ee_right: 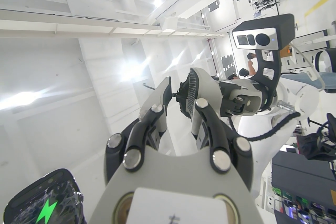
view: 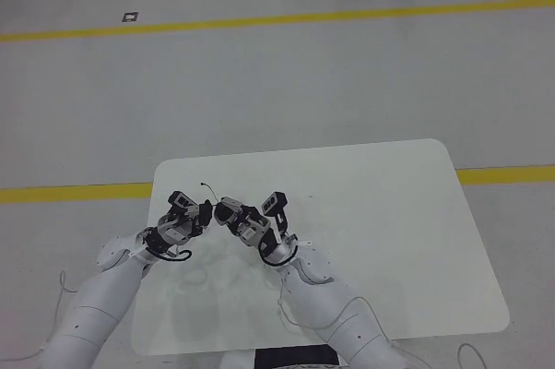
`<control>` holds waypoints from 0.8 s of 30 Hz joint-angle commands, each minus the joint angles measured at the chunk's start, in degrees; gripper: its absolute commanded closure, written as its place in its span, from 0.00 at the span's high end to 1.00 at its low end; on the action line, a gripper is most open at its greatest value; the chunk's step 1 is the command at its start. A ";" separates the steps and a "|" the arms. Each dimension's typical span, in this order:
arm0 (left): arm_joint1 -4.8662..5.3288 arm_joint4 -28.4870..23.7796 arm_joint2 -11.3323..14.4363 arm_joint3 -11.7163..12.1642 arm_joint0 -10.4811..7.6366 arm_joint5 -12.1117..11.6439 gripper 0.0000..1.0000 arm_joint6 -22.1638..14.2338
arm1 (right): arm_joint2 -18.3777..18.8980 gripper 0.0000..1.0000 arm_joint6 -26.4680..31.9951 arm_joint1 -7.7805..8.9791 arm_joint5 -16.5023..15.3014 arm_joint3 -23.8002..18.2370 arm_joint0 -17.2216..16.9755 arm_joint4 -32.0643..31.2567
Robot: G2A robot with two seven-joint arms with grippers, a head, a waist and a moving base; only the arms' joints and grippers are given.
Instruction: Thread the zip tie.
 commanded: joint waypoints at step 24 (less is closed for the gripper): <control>0.00 0.00 0.00 0.00 0.00 0.00 0.00 0.00 | 0.47 0.00 -0.35 0.20 0.00 -0.54 -0.58 -1.30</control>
